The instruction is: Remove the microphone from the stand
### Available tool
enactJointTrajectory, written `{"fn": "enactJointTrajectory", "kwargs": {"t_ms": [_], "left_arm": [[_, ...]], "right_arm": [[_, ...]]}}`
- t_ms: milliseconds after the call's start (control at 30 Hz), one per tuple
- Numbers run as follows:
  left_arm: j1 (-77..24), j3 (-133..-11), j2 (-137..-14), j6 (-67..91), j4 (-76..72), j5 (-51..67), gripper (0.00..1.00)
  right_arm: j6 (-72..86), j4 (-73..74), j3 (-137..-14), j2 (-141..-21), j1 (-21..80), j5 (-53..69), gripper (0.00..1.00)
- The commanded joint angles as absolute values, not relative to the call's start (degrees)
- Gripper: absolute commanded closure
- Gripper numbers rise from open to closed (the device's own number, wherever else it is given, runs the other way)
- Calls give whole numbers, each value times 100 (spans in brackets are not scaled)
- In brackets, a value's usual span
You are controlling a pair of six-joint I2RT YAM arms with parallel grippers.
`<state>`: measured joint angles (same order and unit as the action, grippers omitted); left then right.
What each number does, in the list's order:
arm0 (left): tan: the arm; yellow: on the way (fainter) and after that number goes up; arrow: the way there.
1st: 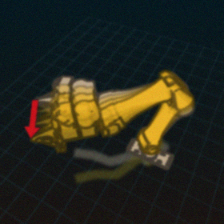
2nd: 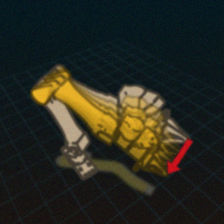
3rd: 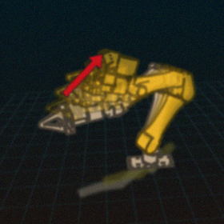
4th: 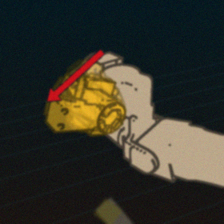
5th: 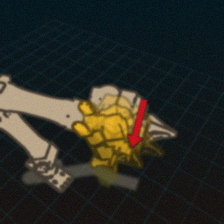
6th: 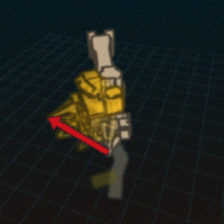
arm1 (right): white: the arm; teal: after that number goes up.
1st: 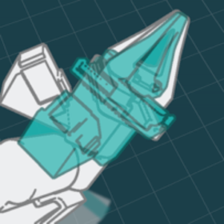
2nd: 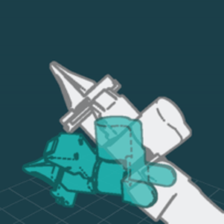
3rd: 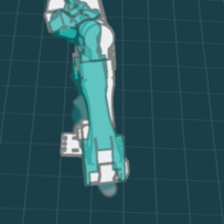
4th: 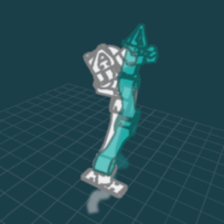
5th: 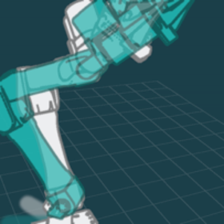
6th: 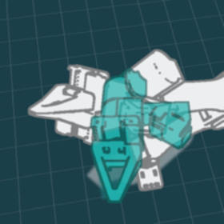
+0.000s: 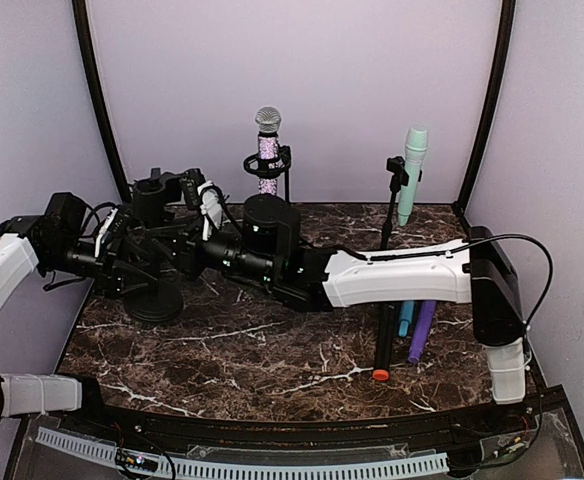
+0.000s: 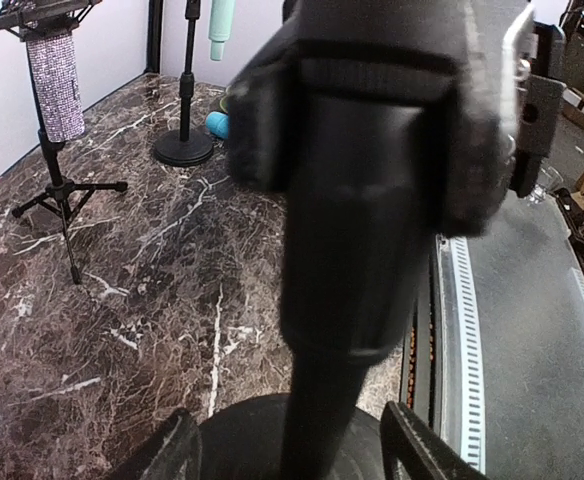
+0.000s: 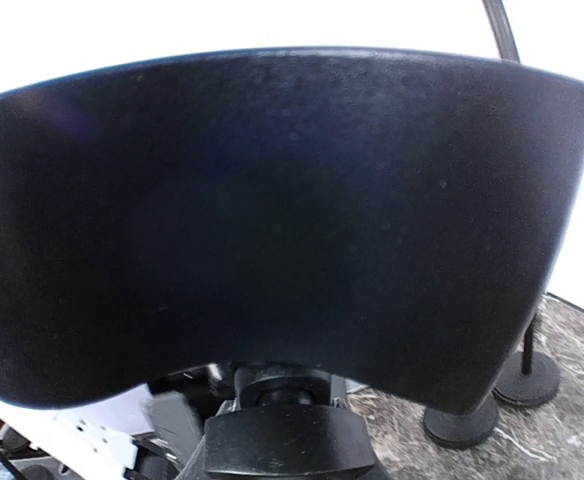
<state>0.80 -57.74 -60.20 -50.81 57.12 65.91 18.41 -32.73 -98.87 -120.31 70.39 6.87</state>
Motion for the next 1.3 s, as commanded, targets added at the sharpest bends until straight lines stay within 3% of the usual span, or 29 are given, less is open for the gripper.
{"fn": "enactJointTrajectory", "kwargs": {"t_ms": [0,100,167,233,267,533,667,767,833,900,1000,1100,1267], "left_arm": [[-10,-5657,-5982,-4630,5293,6751,39],[-45,-5635,-6019,-4649,5346,6865,49],[-57,-5658,-6023,-4660,5395,6994,68],[-65,-5670,-5972,-4654,5424,7107,95],[-62,-5669,-5934,-4654,5442,7171,100],[-68,-6051,-5999,-5531,6588,8194,100],[-71,-6278,-6139,-5725,6944,8557,100],[-77,-6368,-6142,-5490,6785,8647,100],[-71,-6353,-6038,-5088,6407,8611,100],[-75,-6258,-5855,-4498,5794,8473,100],[-71,-5920,-5436,-3332,4246,8151,100],[-73,-5605,-5156,-2642,3346,7889,100],[-80,-5448,-5256,-2698,3088,7137,100]], "right_arm": [[1944,-3845,-10332,-11927,7133,959,100],[1975,-3776,-10500,-12007,7160,1087,100],[2000,-3716,-10606,-12068,7167,1177,100],[2048,-3713,-10665,-12105,7176,1283,100],[2083,-3705,-10690,-12117,7177,1342,100],[2675,-3786,-11045,-12188,7071,3044,100],[4195,-5110,-11185,-12501,6875,4572,100],[4937,-5779,-11211,-12626,6783,4917,99],[4723,-5593,-10940,-12475,6734,4633,89],[4046,-5089,-10446,-12115,6719,3868,55],[3125,-4587,-9714,-11599,6738,2315,29],[2739,-4530,-9193,-11318,6755,1490,23],[2082,-4031,-9077,-11272,6929,636,23]]}}
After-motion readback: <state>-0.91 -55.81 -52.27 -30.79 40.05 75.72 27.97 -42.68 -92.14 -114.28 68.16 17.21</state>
